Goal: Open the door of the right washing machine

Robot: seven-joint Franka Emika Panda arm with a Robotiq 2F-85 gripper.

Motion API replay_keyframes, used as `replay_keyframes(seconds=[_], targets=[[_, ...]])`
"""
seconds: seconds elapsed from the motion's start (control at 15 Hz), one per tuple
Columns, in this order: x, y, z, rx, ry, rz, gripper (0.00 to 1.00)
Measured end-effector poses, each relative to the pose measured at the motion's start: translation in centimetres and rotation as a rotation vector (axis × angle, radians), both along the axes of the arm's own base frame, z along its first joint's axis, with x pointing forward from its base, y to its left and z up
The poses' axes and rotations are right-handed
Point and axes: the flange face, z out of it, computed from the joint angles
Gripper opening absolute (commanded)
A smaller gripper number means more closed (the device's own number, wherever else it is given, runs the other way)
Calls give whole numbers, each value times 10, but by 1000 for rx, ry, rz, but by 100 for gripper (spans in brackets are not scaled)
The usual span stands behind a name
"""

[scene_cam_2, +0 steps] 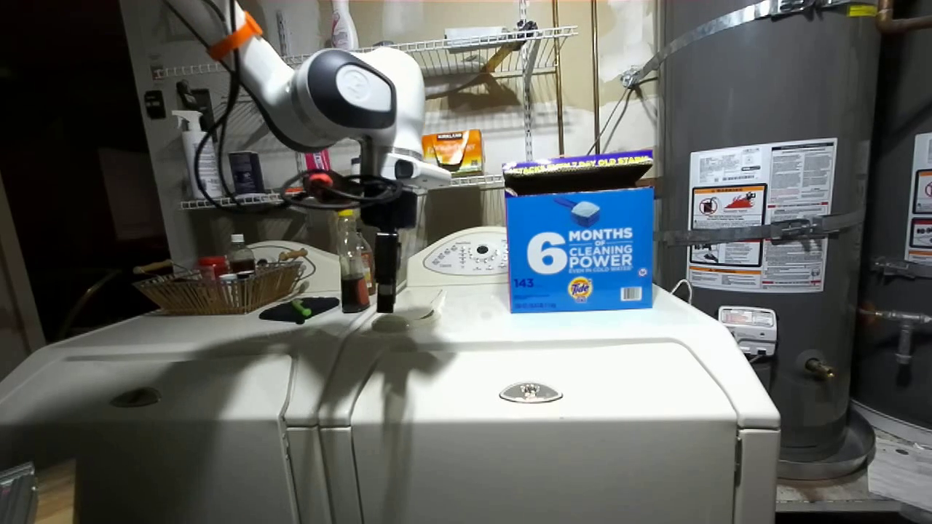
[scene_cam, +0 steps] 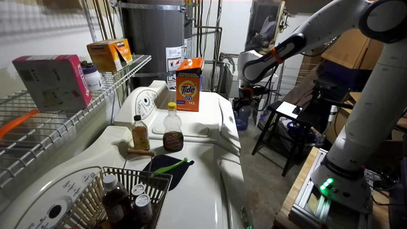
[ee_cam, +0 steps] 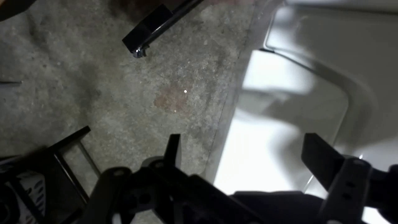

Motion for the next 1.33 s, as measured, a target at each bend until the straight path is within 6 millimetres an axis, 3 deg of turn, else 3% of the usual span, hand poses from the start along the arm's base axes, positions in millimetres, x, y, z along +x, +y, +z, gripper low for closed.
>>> replay_keyframes(seconds=[0.2, 0.33, 0.8, 1.33], targets=[[34, -1, -35, -15, -18, -107, 100], [45, 0, -47, -18, -10, -123, 100], [56, -2, -51, -23, -71, -126, 100], [58, 4, -89, 2, -75, -156, 100]])
